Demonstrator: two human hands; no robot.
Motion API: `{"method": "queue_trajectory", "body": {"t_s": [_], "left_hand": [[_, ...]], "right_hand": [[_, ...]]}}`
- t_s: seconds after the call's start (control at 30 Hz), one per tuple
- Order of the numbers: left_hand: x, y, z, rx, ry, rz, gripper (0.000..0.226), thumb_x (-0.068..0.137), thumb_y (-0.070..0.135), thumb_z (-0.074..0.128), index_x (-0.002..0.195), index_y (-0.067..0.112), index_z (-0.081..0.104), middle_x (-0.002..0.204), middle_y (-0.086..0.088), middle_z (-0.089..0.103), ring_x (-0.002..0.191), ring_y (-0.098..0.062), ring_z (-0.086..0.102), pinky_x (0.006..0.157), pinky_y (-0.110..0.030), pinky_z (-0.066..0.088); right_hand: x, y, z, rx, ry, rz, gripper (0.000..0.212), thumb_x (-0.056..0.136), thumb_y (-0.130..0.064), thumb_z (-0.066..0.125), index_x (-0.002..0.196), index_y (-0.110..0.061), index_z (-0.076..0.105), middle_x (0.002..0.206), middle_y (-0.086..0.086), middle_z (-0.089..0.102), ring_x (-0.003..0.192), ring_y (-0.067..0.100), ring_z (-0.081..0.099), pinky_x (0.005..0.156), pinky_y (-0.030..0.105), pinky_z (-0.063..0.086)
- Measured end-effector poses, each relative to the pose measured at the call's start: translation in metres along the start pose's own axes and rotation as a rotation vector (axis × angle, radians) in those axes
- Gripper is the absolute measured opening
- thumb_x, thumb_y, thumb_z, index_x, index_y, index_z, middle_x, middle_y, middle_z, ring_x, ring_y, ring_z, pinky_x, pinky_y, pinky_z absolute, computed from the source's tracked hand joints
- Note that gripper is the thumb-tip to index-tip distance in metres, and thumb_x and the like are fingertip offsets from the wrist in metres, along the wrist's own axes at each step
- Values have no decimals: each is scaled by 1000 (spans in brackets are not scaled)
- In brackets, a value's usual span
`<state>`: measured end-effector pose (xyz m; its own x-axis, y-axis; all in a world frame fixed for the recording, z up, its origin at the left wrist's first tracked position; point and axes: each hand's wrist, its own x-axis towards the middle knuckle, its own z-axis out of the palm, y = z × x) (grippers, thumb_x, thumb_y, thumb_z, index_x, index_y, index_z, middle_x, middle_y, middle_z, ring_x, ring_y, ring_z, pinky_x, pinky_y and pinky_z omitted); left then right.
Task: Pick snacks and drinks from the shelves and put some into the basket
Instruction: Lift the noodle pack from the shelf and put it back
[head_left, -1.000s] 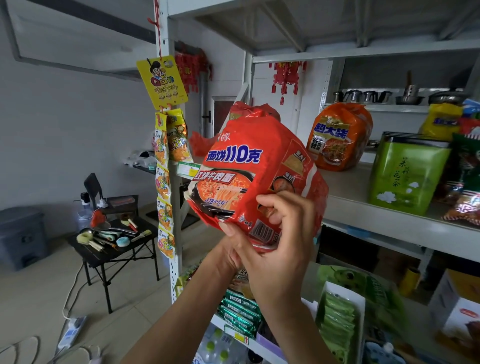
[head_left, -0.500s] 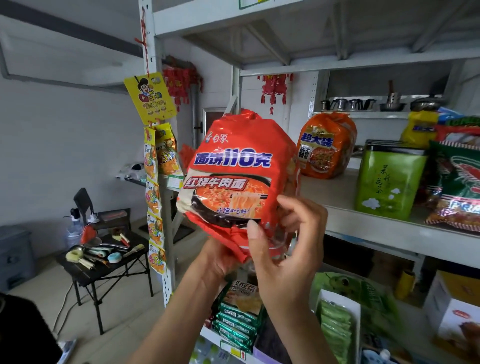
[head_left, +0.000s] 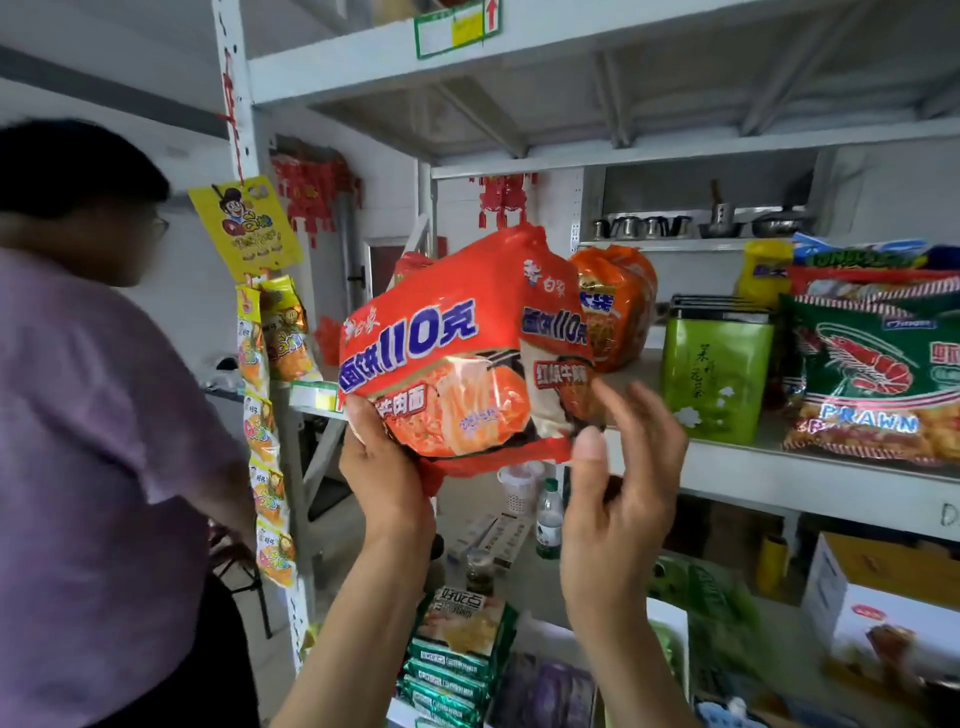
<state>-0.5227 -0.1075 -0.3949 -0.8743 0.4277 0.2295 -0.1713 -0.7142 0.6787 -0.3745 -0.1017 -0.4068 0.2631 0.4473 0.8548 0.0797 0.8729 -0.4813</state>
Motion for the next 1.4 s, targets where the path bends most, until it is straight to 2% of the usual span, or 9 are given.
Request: {"method": "queue_trajectory", "body": {"t_s": [0.1,0.27,0.37,0.43,0.63,0.97,1.1,1.27,1.4], "left_hand": [[0,-3,7,44,22,133,49,98,58,43,113,16,64,106,-15,72,99,-38,69,73,-53,58],[-8,0,15,183,-44,398,23,99,55,42,98,39,58,96,2,67,92,-29,66,76,-57,57],[-14,1,21,200,-127,511,13,104,33,45,107,25,54,90,13,60,81,-7,59,71,-36,52],[-14,-1,26,243,-182,548,21,103,23,48,118,9,51,99,5,59,86,0,56,75,-22,48],[-3,-30,32,300,-359,593,49,97,32,53,137,5,42,136,-14,46,127,-31,47,105,-54,39],[2,-59,42,361,-389,606,60,91,12,67,142,6,37,145,-11,38,140,-26,35,112,-51,35],[0,-64,52,426,-438,707,61,88,12,71,138,-2,40,145,-15,39,140,-26,35,110,-48,37],[-7,-70,49,501,-523,789,66,90,30,67,141,-1,39,149,-14,35,142,-28,31,111,-52,35],[-11,-72,40,545,-621,715,58,101,42,41,148,9,37,157,-2,28,148,-18,22,117,-49,28]], "right_hand": [[3,-8,5,-114,-51,-69,64,90,-64,50,130,-15,58,132,4,53,121,19,53,96,45,48],[17,20,6,-151,-26,26,58,88,-58,57,131,-20,60,128,1,55,121,16,52,95,51,47],[28,42,7,-141,-82,116,51,90,-52,57,130,-22,61,124,-2,52,118,12,52,96,43,49],[34,56,12,-138,-93,176,52,91,-52,53,129,-18,61,120,-1,53,110,13,56,90,42,52],[46,84,28,-232,-77,254,44,99,-21,53,141,-9,49,129,9,57,114,26,59,96,45,51],[54,95,37,-606,-83,174,54,99,-13,47,151,-9,31,136,9,55,114,27,61,81,36,54],[43,82,34,-536,-60,105,49,99,-24,52,146,-12,43,143,11,44,122,27,55,90,40,54],[42,56,35,-311,-121,208,63,96,-61,23,143,-26,47,142,-2,52,132,16,46,107,38,42],[56,64,46,-209,-182,281,69,91,-70,18,137,-30,47,130,-3,60,115,14,58,94,30,47]]}}
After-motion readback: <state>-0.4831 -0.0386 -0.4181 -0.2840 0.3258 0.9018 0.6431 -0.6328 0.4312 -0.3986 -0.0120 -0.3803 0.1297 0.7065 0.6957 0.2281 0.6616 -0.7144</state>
